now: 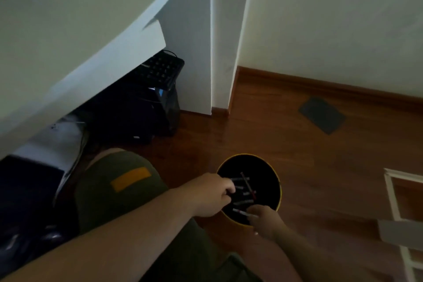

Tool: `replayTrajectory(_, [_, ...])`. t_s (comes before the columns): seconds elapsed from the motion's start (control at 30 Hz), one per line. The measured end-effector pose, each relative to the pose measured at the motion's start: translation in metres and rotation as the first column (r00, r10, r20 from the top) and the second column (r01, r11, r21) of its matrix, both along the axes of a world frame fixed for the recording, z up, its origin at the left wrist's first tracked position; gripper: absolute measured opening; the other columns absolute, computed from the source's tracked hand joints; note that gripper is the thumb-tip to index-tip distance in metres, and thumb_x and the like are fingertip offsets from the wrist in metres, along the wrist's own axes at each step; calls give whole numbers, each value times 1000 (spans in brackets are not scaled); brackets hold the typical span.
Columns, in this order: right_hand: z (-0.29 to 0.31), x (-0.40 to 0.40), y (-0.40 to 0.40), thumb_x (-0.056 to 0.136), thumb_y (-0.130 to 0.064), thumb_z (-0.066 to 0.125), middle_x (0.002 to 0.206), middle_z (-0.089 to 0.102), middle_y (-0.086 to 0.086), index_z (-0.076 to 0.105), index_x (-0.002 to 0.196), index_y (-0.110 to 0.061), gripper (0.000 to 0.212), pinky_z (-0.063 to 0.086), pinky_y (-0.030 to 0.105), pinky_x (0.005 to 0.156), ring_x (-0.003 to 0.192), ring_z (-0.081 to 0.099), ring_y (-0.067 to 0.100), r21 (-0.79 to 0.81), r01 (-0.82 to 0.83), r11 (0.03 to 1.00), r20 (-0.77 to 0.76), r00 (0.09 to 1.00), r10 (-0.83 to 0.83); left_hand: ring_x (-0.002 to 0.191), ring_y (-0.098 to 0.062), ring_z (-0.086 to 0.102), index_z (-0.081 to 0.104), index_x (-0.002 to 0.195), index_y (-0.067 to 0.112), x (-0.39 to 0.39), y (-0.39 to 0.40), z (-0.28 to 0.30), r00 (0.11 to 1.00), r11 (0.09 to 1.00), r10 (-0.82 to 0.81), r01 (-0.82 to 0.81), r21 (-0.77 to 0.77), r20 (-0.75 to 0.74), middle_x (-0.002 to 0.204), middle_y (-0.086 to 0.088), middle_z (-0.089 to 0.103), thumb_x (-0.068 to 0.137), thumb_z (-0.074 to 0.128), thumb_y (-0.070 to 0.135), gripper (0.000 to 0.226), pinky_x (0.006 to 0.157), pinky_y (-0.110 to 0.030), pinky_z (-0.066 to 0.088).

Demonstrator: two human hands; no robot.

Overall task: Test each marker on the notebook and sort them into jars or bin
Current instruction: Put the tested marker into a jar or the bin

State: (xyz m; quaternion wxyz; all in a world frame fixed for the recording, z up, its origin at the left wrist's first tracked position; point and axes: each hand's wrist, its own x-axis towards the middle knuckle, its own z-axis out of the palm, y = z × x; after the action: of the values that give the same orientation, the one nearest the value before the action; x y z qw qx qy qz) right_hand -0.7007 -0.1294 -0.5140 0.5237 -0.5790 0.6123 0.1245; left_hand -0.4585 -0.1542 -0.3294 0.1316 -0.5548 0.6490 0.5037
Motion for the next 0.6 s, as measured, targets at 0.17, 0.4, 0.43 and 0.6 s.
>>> replayTrajectory(0.17, [11,27,-20,102,-19,62,119,70,14,63,133,-10,33,59,38,75,85,70,24,131,-149,980,59,988,142,103,-20,61,47,147,32,4,-5,3,1000,1000,24,-24,-11,-20,137,3,54,111,42,33,37,92,-47,55])
replayTrajectory(0.4, [171,82,-77,93,-13,75,95,76,1,72,109,-24,19,62,38,77,85,73,20,-134,104,986,487,873,-26,122,-2,47,50,139,43,15,1,64,919,864,290,-371,-340,-266,136,21,41,107,47,29,35,105,-31,49])
replayTrajectory(0.43, [206,93,-84,91,-12,76,101,76,-2,72,110,-24,23,63,34,79,90,75,17,-202,99,974,529,848,24,117,2,48,49,138,45,23,3,87,905,806,296,-408,-429,-304,131,25,40,106,49,30,35,102,-26,49])
replayTrajectory(0.6, [373,155,-91,79,-30,89,100,79,10,78,109,-29,32,64,39,80,91,76,32,-476,117,872,724,615,313,105,-1,58,55,129,45,100,48,251,904,418,187,-426,-802,-383,112,23,52,97,63,33,35,83,-11,46])
